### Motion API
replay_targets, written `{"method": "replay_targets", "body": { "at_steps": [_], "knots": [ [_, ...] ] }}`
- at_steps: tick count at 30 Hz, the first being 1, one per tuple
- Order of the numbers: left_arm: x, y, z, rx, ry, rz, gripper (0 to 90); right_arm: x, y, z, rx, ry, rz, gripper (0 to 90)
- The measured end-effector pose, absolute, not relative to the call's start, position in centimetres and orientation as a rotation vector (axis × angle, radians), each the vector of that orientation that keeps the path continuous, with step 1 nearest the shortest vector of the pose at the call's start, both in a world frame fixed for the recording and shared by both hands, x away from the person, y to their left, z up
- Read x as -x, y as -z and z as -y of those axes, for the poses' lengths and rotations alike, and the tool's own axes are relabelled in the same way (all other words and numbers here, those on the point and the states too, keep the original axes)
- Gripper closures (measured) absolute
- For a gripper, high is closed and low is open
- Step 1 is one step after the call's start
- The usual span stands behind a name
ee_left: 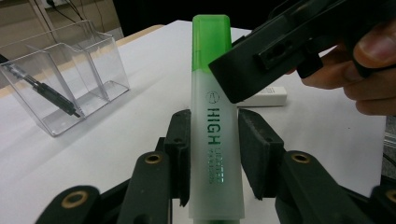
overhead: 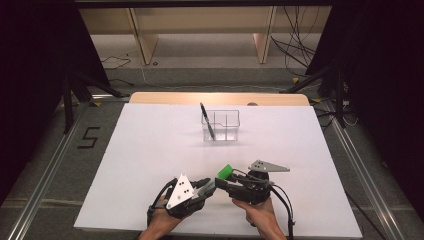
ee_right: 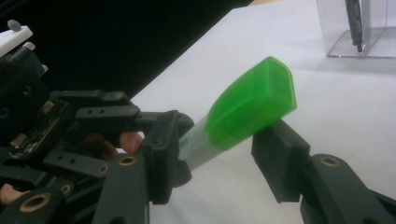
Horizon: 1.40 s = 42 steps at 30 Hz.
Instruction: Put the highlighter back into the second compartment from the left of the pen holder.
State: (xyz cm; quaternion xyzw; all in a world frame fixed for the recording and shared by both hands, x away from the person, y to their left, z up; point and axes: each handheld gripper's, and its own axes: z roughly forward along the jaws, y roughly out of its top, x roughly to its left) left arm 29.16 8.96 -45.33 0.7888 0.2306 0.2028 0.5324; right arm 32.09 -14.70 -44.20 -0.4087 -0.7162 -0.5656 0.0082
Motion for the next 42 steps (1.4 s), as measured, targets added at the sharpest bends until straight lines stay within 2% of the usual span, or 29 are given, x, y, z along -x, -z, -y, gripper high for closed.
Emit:
{"method": "replay_targets", "body": {
  "at_steps": [8,23,35,36,40,42],
  "knots": [
    [-28.86,45.31,-8.75,-1.881,-0.476,-0.537,65.9,-32.28,44.24,14.53,1.277,1.770,2.219,56.2],
    [-29.06,45.72,-8.63,-1.906,-0.453,-0.514,65.7,-32.27,44.15,14.63,1.271,1.776,2.191,70.7],
    [-29.21,45.80,-8.79,-1.912,-0.439,-0.495,64.5,-32.01,43.79,14.32,1.222,1.785,2.215,74.6],
    [-29.21,45.82,-8.78,-1.914,-0.432,-0.499,63.9,-31.97,43.76,14.29,1.218,1.787,2.214,74.7],
    [-29.33,45.96,-8.66,-1.945,-0.415,-0.510,49.5,-31.96,43.51,14.54,1.225,1.805,2.223,75.0],
    [-29.40,45.93,-8.69,-1.943,-0.398,-0.521,45.0,-32.02,43.39,14.81,1.235,1.817,2.226,75.0]
  ]
}}
